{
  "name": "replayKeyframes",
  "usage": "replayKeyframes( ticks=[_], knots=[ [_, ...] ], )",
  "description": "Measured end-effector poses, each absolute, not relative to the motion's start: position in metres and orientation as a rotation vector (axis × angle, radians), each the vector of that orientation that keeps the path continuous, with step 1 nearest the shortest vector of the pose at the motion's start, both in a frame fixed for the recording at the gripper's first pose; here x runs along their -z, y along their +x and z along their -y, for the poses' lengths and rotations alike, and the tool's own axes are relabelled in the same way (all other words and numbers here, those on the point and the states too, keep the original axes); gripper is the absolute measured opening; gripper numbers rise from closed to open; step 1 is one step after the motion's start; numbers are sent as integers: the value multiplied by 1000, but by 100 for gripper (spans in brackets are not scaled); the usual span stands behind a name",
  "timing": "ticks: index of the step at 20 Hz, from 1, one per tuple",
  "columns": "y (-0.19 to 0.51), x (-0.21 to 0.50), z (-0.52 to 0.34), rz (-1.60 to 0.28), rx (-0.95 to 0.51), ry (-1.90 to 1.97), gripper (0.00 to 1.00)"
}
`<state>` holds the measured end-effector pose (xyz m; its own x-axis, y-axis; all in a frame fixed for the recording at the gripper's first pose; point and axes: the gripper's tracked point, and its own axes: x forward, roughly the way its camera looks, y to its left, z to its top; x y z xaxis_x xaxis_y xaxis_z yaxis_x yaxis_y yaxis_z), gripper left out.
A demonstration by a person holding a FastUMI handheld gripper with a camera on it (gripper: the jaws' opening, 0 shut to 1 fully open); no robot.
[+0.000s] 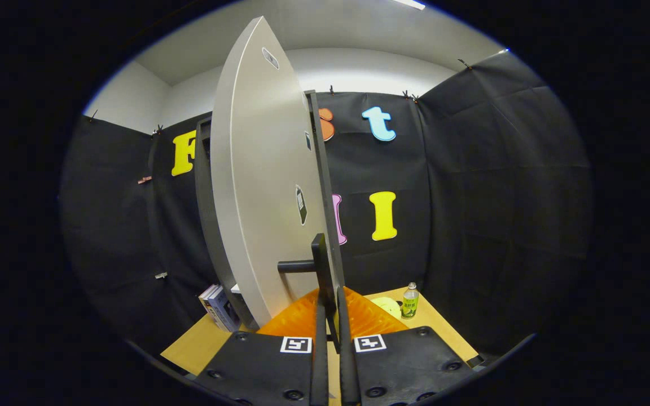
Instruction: Open the shoe cabinet door, grab the shoes and put them into the shoe cabinet, then close the shoe cabinet door.
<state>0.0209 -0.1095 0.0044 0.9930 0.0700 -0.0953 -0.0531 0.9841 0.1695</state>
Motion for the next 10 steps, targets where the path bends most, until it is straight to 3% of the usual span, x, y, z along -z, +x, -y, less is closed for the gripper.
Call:
replayKeyframes(
  ticks=[10],
  knots=[
    [11, -6, 134, -104, -50, 206, 13]
  ],
)
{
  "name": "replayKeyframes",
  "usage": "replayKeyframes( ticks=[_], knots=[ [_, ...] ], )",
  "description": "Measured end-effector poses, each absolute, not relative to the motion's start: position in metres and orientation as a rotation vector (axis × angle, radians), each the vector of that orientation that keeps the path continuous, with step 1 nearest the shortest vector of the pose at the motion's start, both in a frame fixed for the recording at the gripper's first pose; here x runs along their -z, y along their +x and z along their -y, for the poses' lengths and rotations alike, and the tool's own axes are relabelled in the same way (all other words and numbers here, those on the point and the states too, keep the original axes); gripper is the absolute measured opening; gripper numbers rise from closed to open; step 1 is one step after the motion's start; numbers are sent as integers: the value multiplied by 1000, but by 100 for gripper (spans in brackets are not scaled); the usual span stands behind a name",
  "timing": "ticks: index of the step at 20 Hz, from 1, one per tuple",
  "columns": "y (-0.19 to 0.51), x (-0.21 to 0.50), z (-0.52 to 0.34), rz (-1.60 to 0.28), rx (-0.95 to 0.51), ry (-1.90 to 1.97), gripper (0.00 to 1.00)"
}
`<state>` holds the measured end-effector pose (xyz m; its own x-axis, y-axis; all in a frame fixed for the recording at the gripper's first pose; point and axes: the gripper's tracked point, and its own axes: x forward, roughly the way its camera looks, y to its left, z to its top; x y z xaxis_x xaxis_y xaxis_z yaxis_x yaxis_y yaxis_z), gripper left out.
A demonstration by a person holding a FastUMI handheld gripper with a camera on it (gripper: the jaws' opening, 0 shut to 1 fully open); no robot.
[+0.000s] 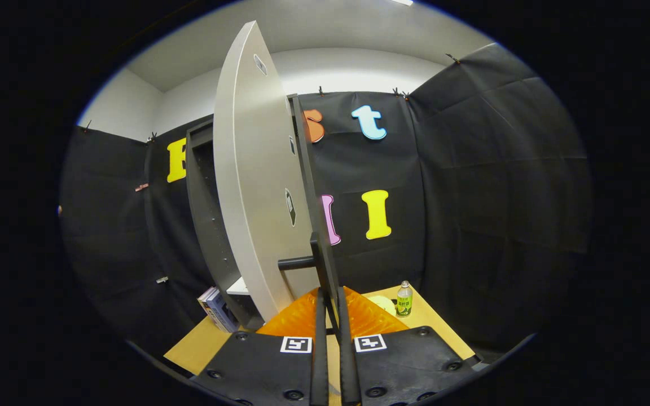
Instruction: Open the shoe cabinet door, grab the shoes and put them into the shoe cabinet, then close the shoe cabinet door.
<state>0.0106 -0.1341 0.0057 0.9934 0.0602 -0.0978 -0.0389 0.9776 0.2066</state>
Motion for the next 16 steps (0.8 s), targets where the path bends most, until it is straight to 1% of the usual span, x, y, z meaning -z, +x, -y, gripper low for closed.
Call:
replayKeyframes(
  ticks=[1, 3, 5, 6, 8, 12, 16],
  knots=[
    [6, -6, 138, -110, -35, 200, 13],
    [-4, -3, 143, -135, 1, 174, 27],
    [-21, -7, 141, -130, 25, 121, 32],
    [-28, -6, 138, -132, 35, 91, 37],
    [-42, -7, 127, -132, 40, 52, 55],
    [-62, 13, 86, -181, -10, 35, 97],
    [-58, 64, 25, -287, -71, 77, 99]
  ],
)
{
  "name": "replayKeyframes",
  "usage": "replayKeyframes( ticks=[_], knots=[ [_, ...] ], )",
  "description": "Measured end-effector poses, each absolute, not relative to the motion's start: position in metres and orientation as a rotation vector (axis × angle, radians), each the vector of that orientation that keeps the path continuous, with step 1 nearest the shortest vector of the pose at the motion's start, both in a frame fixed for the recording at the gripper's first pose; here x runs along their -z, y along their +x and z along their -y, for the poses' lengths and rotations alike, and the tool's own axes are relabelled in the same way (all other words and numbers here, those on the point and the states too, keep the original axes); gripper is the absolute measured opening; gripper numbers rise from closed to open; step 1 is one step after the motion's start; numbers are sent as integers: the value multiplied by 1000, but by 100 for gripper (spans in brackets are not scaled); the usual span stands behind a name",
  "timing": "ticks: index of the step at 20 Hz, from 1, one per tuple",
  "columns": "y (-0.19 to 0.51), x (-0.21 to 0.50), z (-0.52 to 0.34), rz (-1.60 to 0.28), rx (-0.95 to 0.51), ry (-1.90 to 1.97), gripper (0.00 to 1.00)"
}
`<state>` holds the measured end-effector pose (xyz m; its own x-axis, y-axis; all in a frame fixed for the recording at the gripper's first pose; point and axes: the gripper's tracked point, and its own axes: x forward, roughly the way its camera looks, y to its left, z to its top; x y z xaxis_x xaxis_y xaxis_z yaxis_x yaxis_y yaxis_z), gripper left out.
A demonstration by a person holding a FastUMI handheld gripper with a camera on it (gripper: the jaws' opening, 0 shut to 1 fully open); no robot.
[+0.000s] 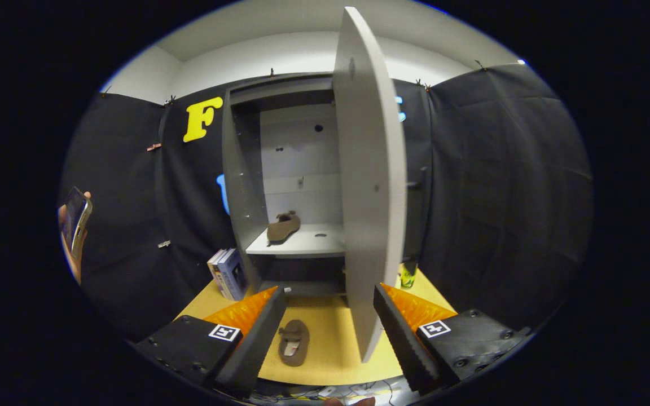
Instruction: Open the shoe cabinet door, grab the shoes and put them into the shoe cabinet, then close the shoe cabinet door.
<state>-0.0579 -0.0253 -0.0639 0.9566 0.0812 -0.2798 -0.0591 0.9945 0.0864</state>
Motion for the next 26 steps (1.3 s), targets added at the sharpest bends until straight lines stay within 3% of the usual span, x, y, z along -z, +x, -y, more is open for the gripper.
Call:
replayKeyframes(
  ticks=[6, 16, 22, 23, 24, 26],
  knots=[
    [-41, 175, -66, -508, -180, 114, 99],
    [-5, 366, -125, -848, -148, 175, 99],
    [33, 466, -123, -951, -87, 166, 98],
    [40, 479, -121, -964, -83, 164, 96],
    [46, 489, -120, -966, -75, 160, 86],
    [66, 501, -119, -923, -60, 131, 76]
  ],
)
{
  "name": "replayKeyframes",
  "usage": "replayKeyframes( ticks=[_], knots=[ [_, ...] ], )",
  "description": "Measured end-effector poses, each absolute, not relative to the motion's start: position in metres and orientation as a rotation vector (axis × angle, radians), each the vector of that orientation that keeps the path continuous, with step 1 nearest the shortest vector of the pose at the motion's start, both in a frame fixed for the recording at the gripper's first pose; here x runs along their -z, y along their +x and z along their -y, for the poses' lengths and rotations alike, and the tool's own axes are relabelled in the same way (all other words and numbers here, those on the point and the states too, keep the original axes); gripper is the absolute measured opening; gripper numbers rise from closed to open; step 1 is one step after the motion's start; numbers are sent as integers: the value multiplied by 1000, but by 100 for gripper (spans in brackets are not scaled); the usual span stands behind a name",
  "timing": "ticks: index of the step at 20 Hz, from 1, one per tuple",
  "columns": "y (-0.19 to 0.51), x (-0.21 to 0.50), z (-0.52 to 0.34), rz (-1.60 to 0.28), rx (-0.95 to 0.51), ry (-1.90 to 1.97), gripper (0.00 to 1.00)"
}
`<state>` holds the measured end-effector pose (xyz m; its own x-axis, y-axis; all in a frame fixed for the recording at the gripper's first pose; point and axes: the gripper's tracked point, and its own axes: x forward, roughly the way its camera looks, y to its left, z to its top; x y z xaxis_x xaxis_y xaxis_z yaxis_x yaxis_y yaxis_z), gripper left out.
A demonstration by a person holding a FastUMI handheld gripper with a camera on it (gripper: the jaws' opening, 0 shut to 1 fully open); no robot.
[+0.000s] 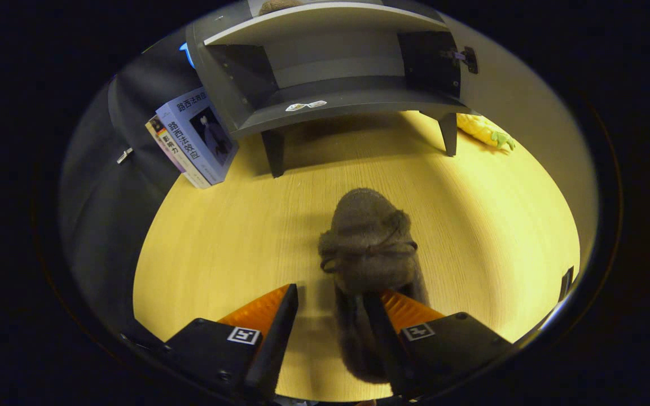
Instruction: Open the shoe cabinet door, grab the shoes and put them into the shoe cabinet, then close the shoe cabinet door.
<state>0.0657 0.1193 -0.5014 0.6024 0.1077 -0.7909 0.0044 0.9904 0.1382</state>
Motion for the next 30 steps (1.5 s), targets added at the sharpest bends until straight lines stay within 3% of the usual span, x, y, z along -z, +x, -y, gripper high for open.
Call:
replayKeyframes(
  ticks=[1, 4, 5, 6, 12, 23, 30],
  knots=[
    [74, 509, -115, -905, -38, 95, 71],
    [92, 518, -107, -823, 10, 18, 33],
    [96, 516, -110, -794, -2, 7, 28],
    [96, 516, -114, -780, -13, -4, 11],
    [91, 448, -113, -721, -52, 33, 10],
    [119, 210, -97, -533, -109, 51, 11],
    [204, 138, -92, -528, -133, 41, 11]
  ],
)
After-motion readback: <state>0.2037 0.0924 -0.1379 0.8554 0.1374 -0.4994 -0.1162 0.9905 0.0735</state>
